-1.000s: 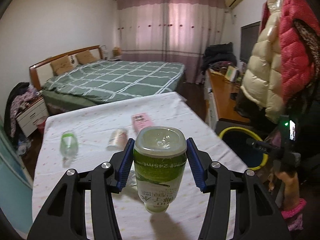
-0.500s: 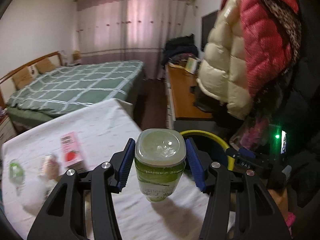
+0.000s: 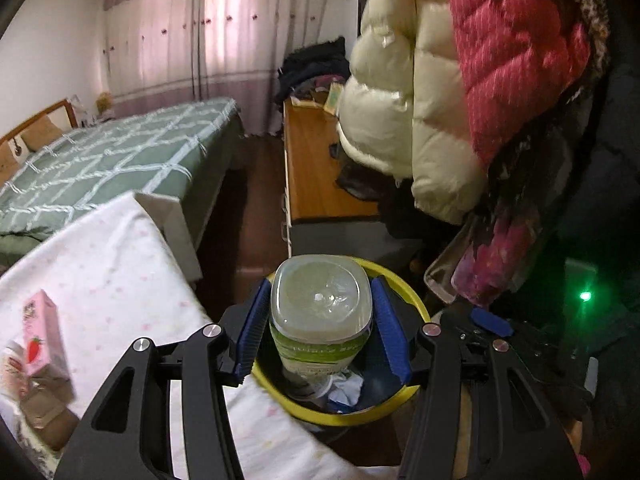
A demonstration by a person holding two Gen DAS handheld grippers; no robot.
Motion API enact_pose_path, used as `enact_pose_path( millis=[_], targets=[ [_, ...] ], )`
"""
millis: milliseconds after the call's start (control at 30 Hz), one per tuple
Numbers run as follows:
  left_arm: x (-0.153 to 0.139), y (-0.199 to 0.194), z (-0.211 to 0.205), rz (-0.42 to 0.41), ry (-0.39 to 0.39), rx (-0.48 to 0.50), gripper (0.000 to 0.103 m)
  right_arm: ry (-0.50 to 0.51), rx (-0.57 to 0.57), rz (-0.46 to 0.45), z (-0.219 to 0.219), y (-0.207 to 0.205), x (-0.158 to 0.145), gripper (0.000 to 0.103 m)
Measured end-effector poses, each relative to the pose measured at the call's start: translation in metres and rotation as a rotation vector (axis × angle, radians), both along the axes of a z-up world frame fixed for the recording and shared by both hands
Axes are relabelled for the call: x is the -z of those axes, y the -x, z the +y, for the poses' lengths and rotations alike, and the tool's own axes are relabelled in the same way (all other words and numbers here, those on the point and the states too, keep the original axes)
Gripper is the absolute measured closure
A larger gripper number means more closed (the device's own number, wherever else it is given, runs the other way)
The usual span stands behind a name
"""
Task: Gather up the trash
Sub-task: 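Move the right gripper back over the table toward the white foam mesh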
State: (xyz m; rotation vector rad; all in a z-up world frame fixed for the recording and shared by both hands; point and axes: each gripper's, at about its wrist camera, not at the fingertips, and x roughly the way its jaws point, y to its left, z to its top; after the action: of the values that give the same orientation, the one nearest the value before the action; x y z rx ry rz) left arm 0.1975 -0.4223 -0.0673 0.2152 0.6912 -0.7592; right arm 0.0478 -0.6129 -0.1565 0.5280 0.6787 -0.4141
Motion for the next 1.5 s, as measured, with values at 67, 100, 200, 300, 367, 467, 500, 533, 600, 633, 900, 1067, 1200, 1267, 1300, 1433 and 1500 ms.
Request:
enact_pose_path(
  millis=[67, 100, 200, 300, 367, 467, 500, 533, 600, 633, 900, 1067, 1200, 1267, 1300, 1433, 1500],
  targets=[
    [0.007, -0.002, -0.005, 0.005, -0.01, -0.003, 0.051, -0.003, 0.0, 0.003, -0.001, 0.0, 0.001, 0.048],
    [0.01, -0.003, -0.007, 0.004, -0.015, -0.004, 0.051, -0.003, 0.0, 0.004, -0.001, 0.0, 0.001, 0.048],
    [0.015, -0.004, -0.008, 0.006, -0.034, -0.012, 0.04, -0.003, -0.003, 0.006, 0.0, -0.002, 0.001, 0.046],
    [0.013, -0.002, 0.0, 0.0, -0.027, -0.025, 0.036, 0.0, -0.011, 0.006, 0.003, -0.004, 0.0, 0.046],
    [0.01, 0.0, 0.008, -0.002, -0.02, -0.036, 0.035, 0.003, -0.015, 0.005, 0.005, -0.005, -0.001, 0.046],
    [0.004, 0.002, 0.031, 0.0, -0.005, -0.073, 0.028, 0.007, -0.022, 0.005, 0.009, -0.006, -0.002, 0.045],
    [0.001, 0.004, 0.039, -0.002, 0.003, -0.088, 0.027, 0.008, -0.026, 0.006, 0.011, -0.007, -0.002, 0.045],
    [-0.001, 0.004, 0.048, -0.002, 0.011, -0.105, 0.025, 0.009, -0.031, 0.008, 0.013, -0.008, -0.002, 0.045],
    [-0.005, 0.006, 0.073, -0.003, 0.031, -0.149, 0.023, 0.011, -0.043, 0.011, 0.019, -0.012, -0.002, 0.045],
    [-0.007, 0.007, 0.084, -0.005, 0.039, -0.171, 0.02, 0.012, -0.052, 0.014, 0.023, -0.015, -0.002, 0.045],
    [-0.019, 0.018, 0.206, -0.059, 0.067, -0.432, 0.013, 0.035, -0.158, 0.01, 0.066, -0.039, -0.013, 0.045],
    [-0.014, 0.034, 0.28, -0.086, 0.042, -0.588, 0.013, 0.05, -0.255, 0.005, 0.11, -0.062, -0.022, 0.045],
    [-0.001, 0.05, 0.343, -0.082, 0.017, -0.717, 0.013, 0.075, -0.369, 0.009, 0.163, -0.085, -0.028, 0.045],
    [0.004, 0.056, 0.37, -0.07, 0.017, -0.771, 0.013, 0.085, -0.434, 0.008, 0.192, -0.096, -0.032, 0.045],
    [0.008, 0.059, 0.386, -0.061, 0.022, -0.801, 0.013, 0.094, -0.466, 0.009, 0.207, -0.101, -0.033, 0.045],
    [0.016, 0.069, 0.435, -0.047, 0.044, -0.884, 0.013, 0.112, -0.601, 0.002, 0.269, -0.119, -0.041, 0.045],
    [0.017, 0.075, 0.452, -0.053, 0.056, -0.919, 0.013, 0.122, -0.659, -0.008, 0.297, -0.124, -0.047, 0.045]
  ],
)
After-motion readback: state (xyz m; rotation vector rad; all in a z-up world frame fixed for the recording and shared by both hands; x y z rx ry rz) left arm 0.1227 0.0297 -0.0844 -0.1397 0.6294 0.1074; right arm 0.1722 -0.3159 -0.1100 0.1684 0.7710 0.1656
